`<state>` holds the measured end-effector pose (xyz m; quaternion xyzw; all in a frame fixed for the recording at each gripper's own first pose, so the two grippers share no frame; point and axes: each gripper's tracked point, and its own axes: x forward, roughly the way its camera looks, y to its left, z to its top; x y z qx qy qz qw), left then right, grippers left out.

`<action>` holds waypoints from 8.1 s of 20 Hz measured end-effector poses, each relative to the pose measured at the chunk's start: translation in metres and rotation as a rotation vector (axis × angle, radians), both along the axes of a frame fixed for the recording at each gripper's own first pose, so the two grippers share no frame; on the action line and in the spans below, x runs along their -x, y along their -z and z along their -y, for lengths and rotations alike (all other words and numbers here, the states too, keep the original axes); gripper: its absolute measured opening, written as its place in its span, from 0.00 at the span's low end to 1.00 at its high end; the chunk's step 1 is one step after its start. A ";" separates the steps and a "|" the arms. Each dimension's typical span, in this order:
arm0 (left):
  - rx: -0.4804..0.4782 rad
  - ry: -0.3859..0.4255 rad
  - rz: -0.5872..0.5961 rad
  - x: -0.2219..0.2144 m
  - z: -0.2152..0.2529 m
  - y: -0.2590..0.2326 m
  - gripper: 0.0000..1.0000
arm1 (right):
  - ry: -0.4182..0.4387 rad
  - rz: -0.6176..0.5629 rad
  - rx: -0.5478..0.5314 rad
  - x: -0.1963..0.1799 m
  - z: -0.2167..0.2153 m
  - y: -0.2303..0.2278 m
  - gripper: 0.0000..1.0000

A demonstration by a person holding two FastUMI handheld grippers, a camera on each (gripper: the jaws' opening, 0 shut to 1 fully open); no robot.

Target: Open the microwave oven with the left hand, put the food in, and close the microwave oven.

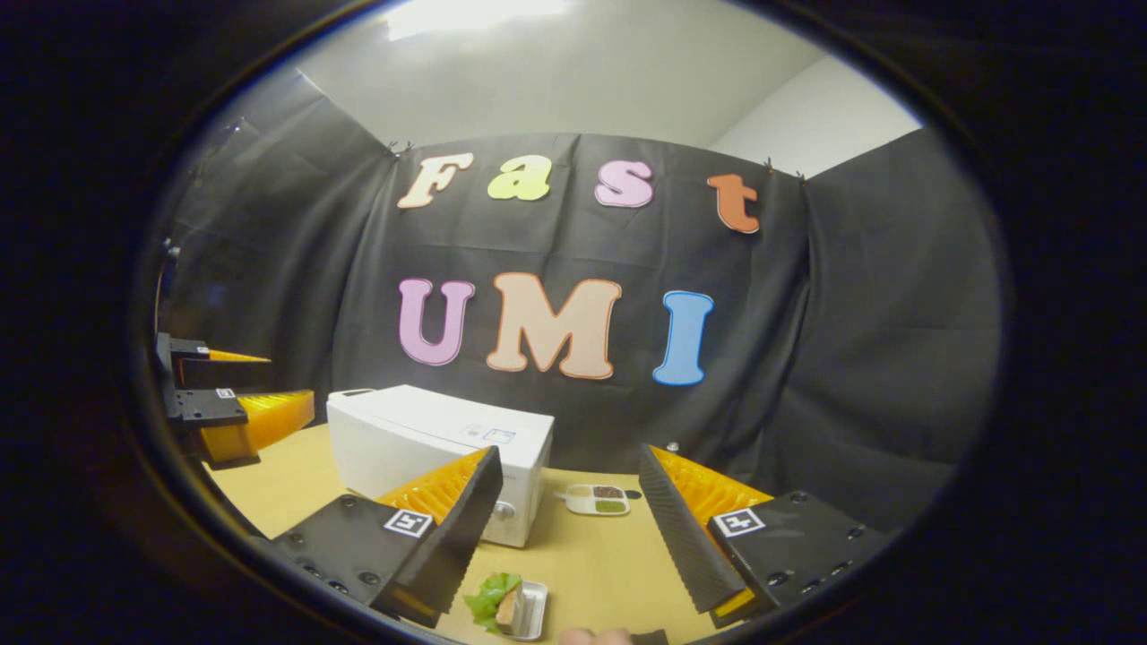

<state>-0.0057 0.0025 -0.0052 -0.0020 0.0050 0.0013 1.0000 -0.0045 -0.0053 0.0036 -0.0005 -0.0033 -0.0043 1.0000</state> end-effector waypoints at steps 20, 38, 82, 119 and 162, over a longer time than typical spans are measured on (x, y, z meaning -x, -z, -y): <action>0.000 0.029 -0.023 0.011 0.012 0.012 0.97 | 0.031 0.005 -0.017 0.022 0.009 -0.003 0.97; 0.123 0.073 -0.119 -0.091 0.055 0.106 0.98 | 0.088 -0.104 0.041 0.042 0.058 0.014 0.96; 0.077 0.259 -0.303 -0.163 0.105 0.235 0.00 | 0.223 -0.166 0.120 0.063 0.099 0.019 0.97; 0.072 0.147 -0.451 0.087 -0.200 0.263 0.00 | 0.080 -0.332 -0.065 0.026 -0.097 0.135 0.97; 0.043 0.116 -0.138 0.102 -0.215 0.117 0.98 | 0.152 -0.716 -0.100 -0.008 -0.071 0.302 0.52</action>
